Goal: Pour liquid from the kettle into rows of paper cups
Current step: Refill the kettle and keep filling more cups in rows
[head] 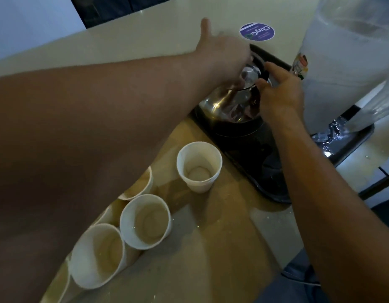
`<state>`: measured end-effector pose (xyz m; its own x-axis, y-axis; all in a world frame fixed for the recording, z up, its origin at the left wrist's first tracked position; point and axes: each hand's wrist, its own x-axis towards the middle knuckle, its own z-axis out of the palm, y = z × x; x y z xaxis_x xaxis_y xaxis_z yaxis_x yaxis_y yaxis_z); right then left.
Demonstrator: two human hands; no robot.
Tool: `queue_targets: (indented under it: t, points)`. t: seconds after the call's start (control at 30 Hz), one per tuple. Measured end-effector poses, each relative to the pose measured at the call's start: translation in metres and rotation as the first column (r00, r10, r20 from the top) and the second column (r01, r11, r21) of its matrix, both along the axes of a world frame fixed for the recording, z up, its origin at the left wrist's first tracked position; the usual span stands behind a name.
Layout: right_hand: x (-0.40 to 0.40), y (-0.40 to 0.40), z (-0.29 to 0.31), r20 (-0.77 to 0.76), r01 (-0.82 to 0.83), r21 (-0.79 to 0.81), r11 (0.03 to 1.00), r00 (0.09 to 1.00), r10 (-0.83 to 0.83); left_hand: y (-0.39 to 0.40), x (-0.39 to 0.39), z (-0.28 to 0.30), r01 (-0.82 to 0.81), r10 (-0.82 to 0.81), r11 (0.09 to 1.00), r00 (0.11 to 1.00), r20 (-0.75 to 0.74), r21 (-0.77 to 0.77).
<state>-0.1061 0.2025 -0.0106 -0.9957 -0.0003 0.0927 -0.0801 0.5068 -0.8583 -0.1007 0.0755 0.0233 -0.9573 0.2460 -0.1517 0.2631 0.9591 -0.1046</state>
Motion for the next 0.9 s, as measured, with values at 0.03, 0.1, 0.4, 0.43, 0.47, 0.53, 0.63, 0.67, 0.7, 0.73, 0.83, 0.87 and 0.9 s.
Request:
queue_targets:
  t: [0.03,0.1,0.4,0.43,0.47,0.53,0.63,0.67,0.7,0.73,0.83,0.87,0.9]
  points:
    - [0.001,-0.001,0.001,-0.018,0.009,-0.006,1.0,1.0,-0.009,-0.017,0.023,0.017,-0.087,0.087,0.996,0.996,-0.009,0.021]
    - [0.01,-0.006,0.003,-0.111,0.02,-0.002,1.0,0.994,-0.02,-0.023,0.043,0.029,-0.267,0.283,0.959,0.928,-0.24,0.099]
    - [0.091,-0.012,0.031,-0.001,-0.565,0.2,0.8,0.817,0.577,-0.057,0.15,0.057,-0.382,0.456,0.868,0.866,-0.205,0.316]
    - [0.095,-0.012,0.034,0.027,-0.596,0.241,0.766,0.793,0.609,-0.06,0.165,0.061,-0.391,0.472,0.855,0.859,-0.198,0.341]
    - [0.099,-0.012,0.037,0.049,-0.615,0.281,0.737,0.776,0.629,-0.063,0.176,0.063,-0.404,0.489,0.841,0.852,-0.187,0.36]
    - [0.104,-0.012,0.041,0.093,-0.628,0.336,0.702,0.764,0.639,-0.065,0.2,0.069,-0.423,0.525,0.795,0.839,-0.143,0.435]
    - [0.105,-0.015,0.037,0.162,-0.616,0.379,0.69,0.779,0.606,-0.066,0.229,0.071,-0.424,0.549,0.72,0.832,-0.077,0.55]
    - [0.105,-0.017,0.035,0.172,-0.61,0.401,0.683,0.782,0.598,-0.065,0.236,0.071,-0.429,0.555,0.694,0.83,-0.051,0.578]
    - [0.105,-0.02,0.033,0.173,-0.604,0.423,0.675,0.785,0.594,-0.064,0.242,0.07,-0.435,0.554,0.676,0.833,-0.021,0.596]
    - [0.106,-0.023,0.032,0.169,-0.595,0.446,0.669,0.789,0.59,-0.064,0.248,0.069,-0.446,0.553,0.666,0.833,0.006,0.598]
    - [0.111,-0.03,0.034,0.168,-0.563,0.496,0.661,0.809,0.563,-0.066,0.26,0.072,-0.469,0.551,0.614,0.831,0.081,0.635]
    - [0.112,-0.031,0.036,0.163,-0.552,0.509,0.66,0.815,0.556,-0.067,0.263,0.074,-0.466,0.55,0.596,0.83,0.09,0.654]
    - [0.113,-0.032,0.039,0.148,-0.541,0.518,0.663,0.82,0.553,-0.068,0.267,0.077,-0.461,0.556,0.577,0.826,0.089,0.674]
